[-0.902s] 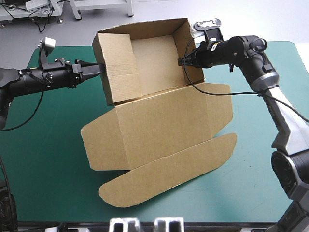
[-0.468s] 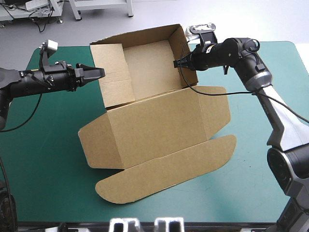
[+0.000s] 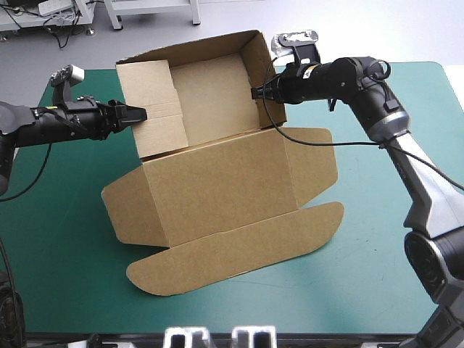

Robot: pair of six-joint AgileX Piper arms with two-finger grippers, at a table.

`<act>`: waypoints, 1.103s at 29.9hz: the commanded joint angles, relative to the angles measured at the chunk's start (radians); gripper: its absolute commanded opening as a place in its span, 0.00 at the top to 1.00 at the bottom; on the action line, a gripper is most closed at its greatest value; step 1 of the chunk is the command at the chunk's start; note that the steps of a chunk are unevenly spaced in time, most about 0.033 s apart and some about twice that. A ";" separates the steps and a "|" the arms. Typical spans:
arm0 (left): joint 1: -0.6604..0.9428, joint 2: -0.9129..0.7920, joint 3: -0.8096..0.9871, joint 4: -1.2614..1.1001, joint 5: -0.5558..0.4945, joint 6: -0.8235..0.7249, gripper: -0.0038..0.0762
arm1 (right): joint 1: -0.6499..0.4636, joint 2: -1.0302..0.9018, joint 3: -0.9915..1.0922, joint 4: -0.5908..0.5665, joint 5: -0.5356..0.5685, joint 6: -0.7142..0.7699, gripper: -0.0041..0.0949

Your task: Fold the box

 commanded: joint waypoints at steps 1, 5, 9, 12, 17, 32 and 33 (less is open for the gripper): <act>-0.006 -0.034 -0.027 -0.072 -0.029 -0.014 0.54 | 0.046 -0.084 -0.043 0.088 -0.070 0.039 0.96; -0.006 -0.034 -0.027 -0.064 -0.046 -0.014 0.59 | 0.100 -0.092 -0.043 0.020 -0.043 0.085 0.96; -0.006 -0.034 -0.027 -0.003 -0.065 -0.013 0.72 | 0.167 -0.096 -0.043 -0.011 -0.022 0.115 0.96; -0.006 -0.034 -0.027 0.048 -0.079 -0.008 0.86 | 0.213 -0.102 -0.043 -0.041 -0.019 0.133 0.96; -0.006 -0.034 -0.029 0.075 -0.034 -0.013 0.96 | 0.243 -0.108 -0.043 -0.078 0.039 0.195 0.96; -0.446 -0.033 -0.237 0.546 -0.022 -0.375 0.96 | 0.205 -0.107 -0.039 -0.266 0.393 0.347 0.96; -0.467 -0.023 -0.234 0.578 -0.011 -0.412 0.96 | 0.196 -0.107 -0.034 -0.253 0.393 0.347 0.96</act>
